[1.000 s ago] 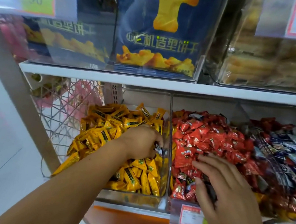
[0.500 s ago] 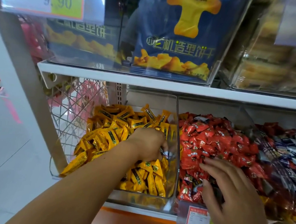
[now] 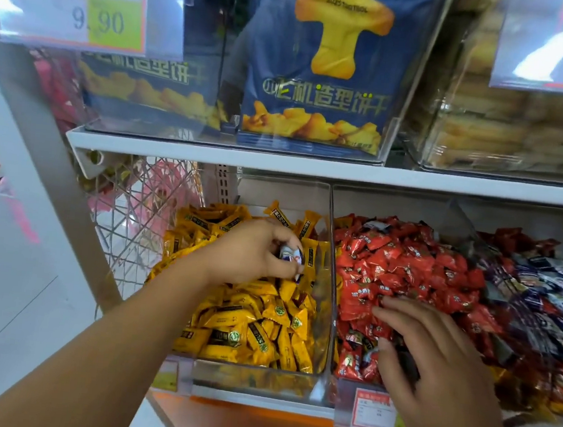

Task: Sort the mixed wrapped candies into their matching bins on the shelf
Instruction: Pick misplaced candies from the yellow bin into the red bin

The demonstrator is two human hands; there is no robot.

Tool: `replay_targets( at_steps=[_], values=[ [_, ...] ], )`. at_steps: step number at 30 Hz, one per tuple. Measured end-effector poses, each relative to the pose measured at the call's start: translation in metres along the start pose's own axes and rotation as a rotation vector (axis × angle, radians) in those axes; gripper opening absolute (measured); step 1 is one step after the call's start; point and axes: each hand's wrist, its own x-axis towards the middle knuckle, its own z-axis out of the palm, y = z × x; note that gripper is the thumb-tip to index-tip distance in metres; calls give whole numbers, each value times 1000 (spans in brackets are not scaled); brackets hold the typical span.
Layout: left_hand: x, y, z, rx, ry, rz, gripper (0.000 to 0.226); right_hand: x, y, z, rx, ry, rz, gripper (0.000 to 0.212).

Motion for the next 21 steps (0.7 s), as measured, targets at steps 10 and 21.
replay_targets(
  at_steps=[10,21],
  values=[
    [-18,30,-4,-204,170,-18,27,-12,10,-11,86,69,11,36],
    [50,189,110,-47,135,355,19,-56,59,-59,170,203,436,40]
  ],
)
